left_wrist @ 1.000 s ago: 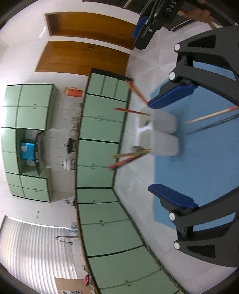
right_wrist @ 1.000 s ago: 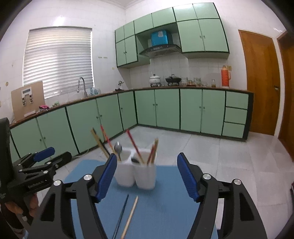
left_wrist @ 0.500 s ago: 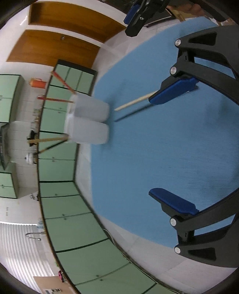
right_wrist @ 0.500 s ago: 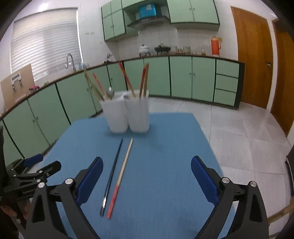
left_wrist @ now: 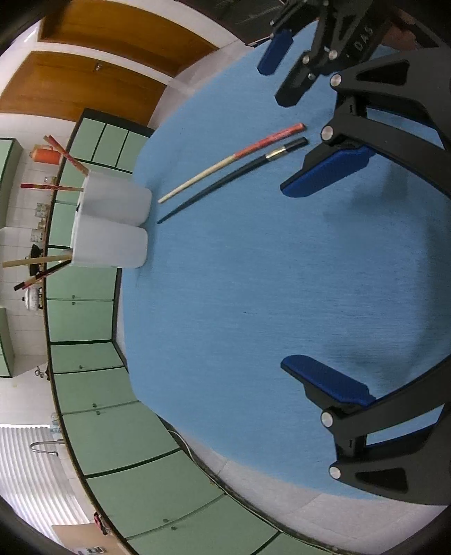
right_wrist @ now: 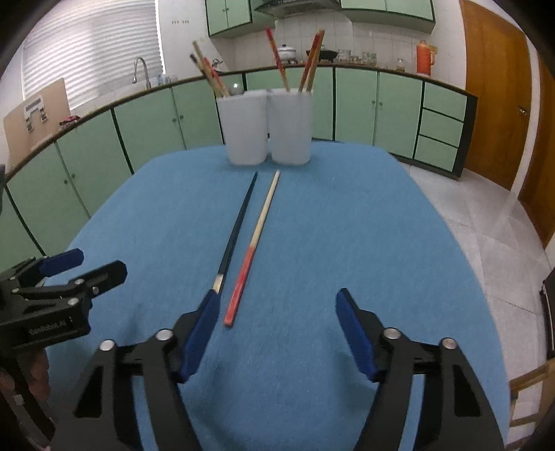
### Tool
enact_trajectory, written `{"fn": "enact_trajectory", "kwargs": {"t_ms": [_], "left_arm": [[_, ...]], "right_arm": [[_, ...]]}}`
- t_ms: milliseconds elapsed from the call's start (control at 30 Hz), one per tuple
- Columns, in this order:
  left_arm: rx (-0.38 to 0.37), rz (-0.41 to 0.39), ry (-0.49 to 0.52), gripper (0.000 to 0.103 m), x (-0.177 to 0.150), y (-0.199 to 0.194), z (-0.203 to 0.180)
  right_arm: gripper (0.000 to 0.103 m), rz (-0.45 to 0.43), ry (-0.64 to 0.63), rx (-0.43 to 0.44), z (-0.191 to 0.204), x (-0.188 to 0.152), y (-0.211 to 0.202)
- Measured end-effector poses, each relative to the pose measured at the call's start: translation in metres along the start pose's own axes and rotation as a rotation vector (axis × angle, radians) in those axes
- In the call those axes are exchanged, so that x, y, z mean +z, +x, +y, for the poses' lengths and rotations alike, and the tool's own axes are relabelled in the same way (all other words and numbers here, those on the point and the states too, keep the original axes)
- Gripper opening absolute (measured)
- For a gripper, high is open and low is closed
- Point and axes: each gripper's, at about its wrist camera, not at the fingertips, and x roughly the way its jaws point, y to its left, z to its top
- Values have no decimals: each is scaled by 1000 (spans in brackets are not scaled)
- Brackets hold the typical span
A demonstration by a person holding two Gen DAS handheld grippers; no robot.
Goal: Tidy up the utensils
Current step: 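Move both open tools back over the black and red-patterned chopsticks on the mat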
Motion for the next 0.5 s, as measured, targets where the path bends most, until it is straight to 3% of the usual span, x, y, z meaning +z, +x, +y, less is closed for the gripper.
{"fn": "enact_trajectory", "kwargs": {"t_ms": [167,500], "left_arm": [[0,5,-7,89,-3,0,1],[-11,-2,-25,89,-2,-1,4]], "right_arm": [[43,32,-2,15,6,-8,6],[27,58,-32,28,23,-15,14]]}}
